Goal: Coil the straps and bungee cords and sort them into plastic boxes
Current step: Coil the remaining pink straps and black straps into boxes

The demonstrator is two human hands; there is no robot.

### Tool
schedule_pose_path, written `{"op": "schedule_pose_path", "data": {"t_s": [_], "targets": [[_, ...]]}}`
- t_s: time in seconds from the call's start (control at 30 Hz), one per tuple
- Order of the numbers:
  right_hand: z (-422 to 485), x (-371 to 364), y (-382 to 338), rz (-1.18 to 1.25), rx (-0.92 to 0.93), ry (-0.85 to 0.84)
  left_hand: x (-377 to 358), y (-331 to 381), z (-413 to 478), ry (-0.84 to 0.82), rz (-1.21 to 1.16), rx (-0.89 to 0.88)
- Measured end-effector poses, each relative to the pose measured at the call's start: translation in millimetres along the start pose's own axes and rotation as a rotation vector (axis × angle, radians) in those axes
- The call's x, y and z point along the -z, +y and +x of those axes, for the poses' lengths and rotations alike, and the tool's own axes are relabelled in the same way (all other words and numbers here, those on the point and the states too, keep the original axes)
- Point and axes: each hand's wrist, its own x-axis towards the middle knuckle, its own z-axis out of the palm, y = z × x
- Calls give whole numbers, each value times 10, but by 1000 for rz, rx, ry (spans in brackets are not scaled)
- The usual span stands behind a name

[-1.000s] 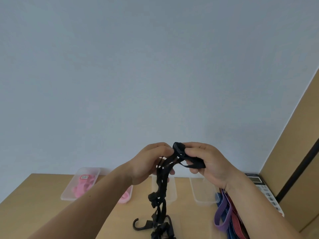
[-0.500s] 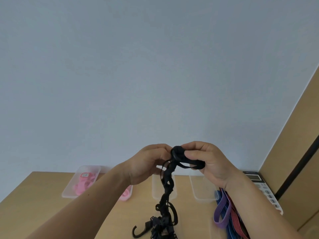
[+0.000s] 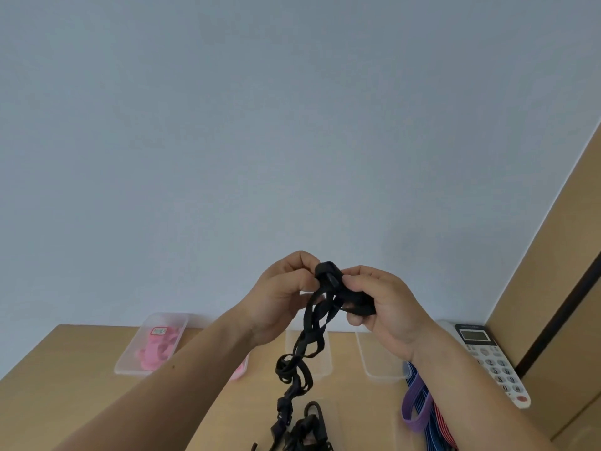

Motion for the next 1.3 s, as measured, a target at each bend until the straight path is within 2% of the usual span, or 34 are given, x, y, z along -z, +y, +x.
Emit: {"op": "schedule_pose_path", "data": {"t_s": [0.1,0.2,0.3,0.43,0.5,0.6,0.67,0.73,0.83,0.9,1.03,1.13,1.2,1.3], "targets": [[17,-53,-5,-5,-40,86,11,-46,-8,-18,-21,-30],[34,-76,10,-10,-45,183,19,-58,-16,22,134,-60],[48,-136,52,-28,-22,290,26,-62,-34,58,193,-49],[78,-198,47,-3,46,439,7,-105,-61,-14,344,-26],[74,-205,3,76,94,426,9,-101,-26,112,366,-11],[45,-235,-77,242,115,296,45,-31,43,385,324,2],[44,-235,-119,354,134,236,60,34,55,440,341,-27],[56,-266,-162,409,163,198,69,97,47,352,358,-68],[78,-340,-228,425,200,137,37,144,4,38,379,-21],[95,-382,-297,426,229,118,16,115,-9,-64,368,8],[129,-411,-484,465,328,104,7,119,67,95,571,-73],[173,-401,-652,506,413,167,68,182,137,204,754,-102],[211,-353,-773,537,454,246,139,233,139,252,782,-76],[266,-244,-888,584,461,355,218,304,64,151,713,46]]}}
